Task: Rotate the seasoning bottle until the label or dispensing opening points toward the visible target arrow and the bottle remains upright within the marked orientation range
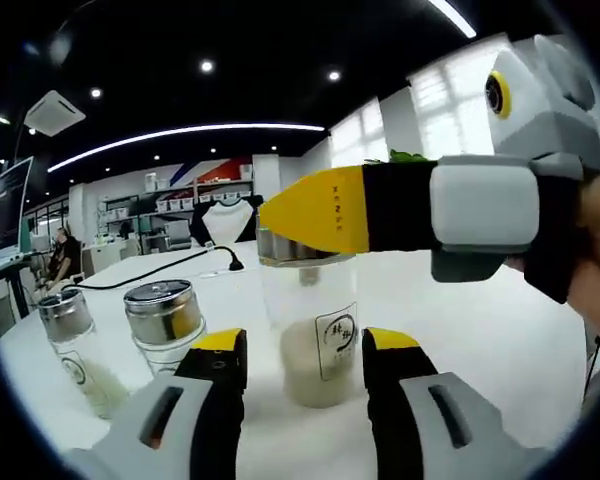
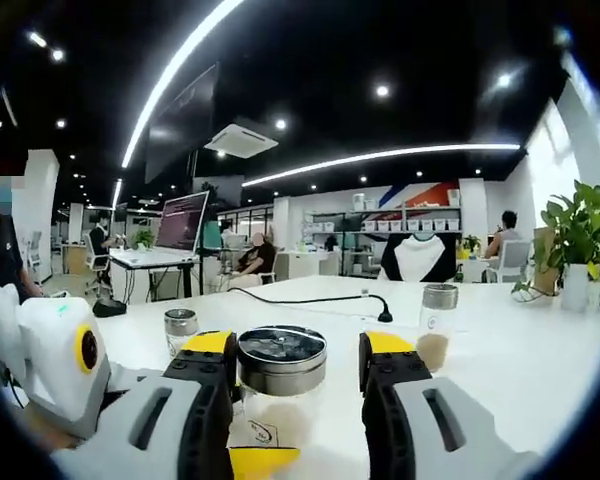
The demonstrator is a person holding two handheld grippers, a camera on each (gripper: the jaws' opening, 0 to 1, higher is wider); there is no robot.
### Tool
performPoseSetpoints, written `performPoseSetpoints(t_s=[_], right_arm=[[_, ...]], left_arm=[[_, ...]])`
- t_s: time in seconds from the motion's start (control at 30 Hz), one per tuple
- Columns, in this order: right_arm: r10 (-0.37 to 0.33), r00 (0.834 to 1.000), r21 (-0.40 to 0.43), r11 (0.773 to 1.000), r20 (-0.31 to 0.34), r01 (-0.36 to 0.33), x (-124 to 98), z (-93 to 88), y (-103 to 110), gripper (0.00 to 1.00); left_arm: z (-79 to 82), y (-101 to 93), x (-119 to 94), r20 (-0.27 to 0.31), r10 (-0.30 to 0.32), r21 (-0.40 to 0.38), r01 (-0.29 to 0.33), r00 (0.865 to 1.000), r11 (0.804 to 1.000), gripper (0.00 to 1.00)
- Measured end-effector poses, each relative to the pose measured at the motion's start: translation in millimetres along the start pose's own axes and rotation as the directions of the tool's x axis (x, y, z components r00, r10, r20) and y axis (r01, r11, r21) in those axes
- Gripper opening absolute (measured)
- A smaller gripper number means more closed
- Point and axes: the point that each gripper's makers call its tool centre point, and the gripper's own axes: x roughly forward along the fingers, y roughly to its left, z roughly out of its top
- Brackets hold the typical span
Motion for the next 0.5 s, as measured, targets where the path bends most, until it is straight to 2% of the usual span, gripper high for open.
performPoseSetpoints(t_s=[0.07,0.27,0.5], right_arm=[[-0.011,1.0,-0.033,0.999,-0.001,0.011,-2.2,1.7,-0.8,0.51],[-0.017,0.999,-0.039,0.999,0.039,0.019,-13.5,16.7,-3.7,0.47],[-0.059,0.996,-0.028,0.998,0.066,0.061,-21.7,25.5,-23.3,0.46]], left_arm=[[-0.7,1.0,-0.5,-0.002,0.001,0.004,-0.001,1.0,1.0,0.49],[-5.1,1.5,-2.1,-0.014,0.004,0.006,-0.004,1.0,1.0,0.49],[-6.5,5.2,-5.6,-0.019,0.011,0.011,-0.011,1.0,1.0,0.52]])
